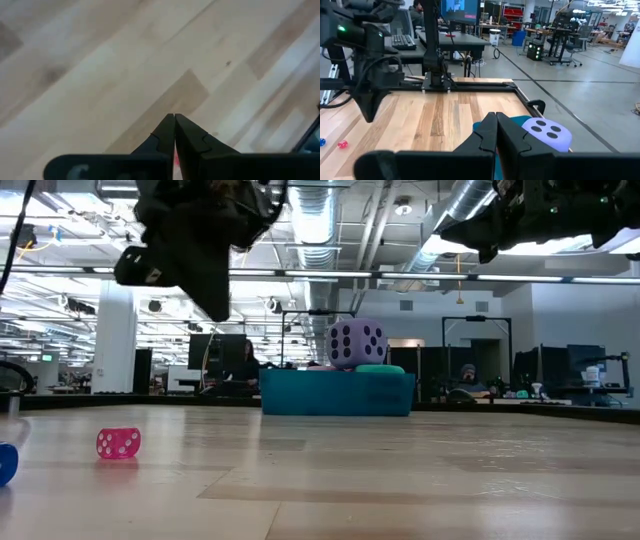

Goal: Pick & Place Dice
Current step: Put the small red dice into the blue bin

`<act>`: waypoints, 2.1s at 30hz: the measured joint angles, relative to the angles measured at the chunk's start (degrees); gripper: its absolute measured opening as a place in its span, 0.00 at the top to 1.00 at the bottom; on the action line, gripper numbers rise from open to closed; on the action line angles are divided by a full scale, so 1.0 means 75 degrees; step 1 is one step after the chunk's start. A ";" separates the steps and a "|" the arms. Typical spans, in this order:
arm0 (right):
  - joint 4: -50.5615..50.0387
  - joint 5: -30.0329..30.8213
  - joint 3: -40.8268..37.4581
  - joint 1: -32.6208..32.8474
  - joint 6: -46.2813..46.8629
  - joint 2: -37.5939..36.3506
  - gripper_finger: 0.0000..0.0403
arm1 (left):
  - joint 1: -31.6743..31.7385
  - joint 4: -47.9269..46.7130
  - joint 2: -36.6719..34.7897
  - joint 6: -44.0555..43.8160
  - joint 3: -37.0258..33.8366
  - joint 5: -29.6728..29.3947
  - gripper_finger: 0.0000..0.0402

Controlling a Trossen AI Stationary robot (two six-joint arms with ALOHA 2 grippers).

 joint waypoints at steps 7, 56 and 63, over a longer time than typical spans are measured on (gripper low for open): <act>0.0002 0.0000 0.0000 0.0006 0.0000 0.0000 1.00 | -0.0137 -0.1574 0.0978 -0.0019 0.1331 0.0634 1.00; -0.0062 0.0000 0.0003 0.0140 0.0114 0.0000 1.00 | -0.1549 -0.0099 0.2119 -0.3299 0.1272 0.0866 1.00; -0.0078 0.0000 0.0003 0.0140 0.0117 0.0000 1.00 | -0.1541 -0.0145 0.2112 -0.2764 0.1270 0.0904 1.00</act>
